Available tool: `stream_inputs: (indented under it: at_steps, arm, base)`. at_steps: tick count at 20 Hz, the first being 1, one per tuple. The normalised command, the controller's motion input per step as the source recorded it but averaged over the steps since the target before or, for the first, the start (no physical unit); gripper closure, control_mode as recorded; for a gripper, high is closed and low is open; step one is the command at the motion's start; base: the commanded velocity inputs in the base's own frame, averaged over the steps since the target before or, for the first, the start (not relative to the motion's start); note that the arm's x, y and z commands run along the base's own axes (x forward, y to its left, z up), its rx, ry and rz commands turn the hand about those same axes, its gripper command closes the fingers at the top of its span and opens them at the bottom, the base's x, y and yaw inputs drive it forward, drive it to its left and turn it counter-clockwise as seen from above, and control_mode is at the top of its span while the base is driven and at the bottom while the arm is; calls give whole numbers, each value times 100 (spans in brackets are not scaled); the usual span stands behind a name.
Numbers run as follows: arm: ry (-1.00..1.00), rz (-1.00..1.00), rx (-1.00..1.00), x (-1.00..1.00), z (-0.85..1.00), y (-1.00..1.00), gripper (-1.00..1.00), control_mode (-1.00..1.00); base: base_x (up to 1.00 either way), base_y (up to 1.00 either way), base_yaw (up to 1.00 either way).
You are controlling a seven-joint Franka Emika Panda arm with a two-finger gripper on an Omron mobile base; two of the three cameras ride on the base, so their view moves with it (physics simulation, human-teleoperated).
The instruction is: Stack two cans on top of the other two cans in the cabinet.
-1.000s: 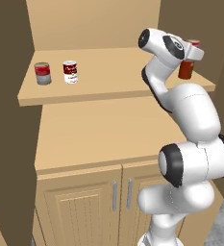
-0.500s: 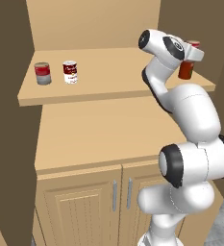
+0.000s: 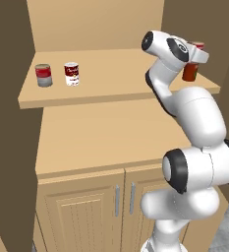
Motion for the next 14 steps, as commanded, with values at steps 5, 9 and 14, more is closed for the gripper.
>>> stream_inputs:
  at_steps: [5,9,14]
  arm:
    - [0,0,0,2,-10,0,-100,-100]
    - [0,0,0,0,-2,1,-100,-100]
    - [0,0,0,-1,-5,17,-100,-100]
  base:
    - [0,0,0]
    - [0,0,0]
    - [0,0,0]
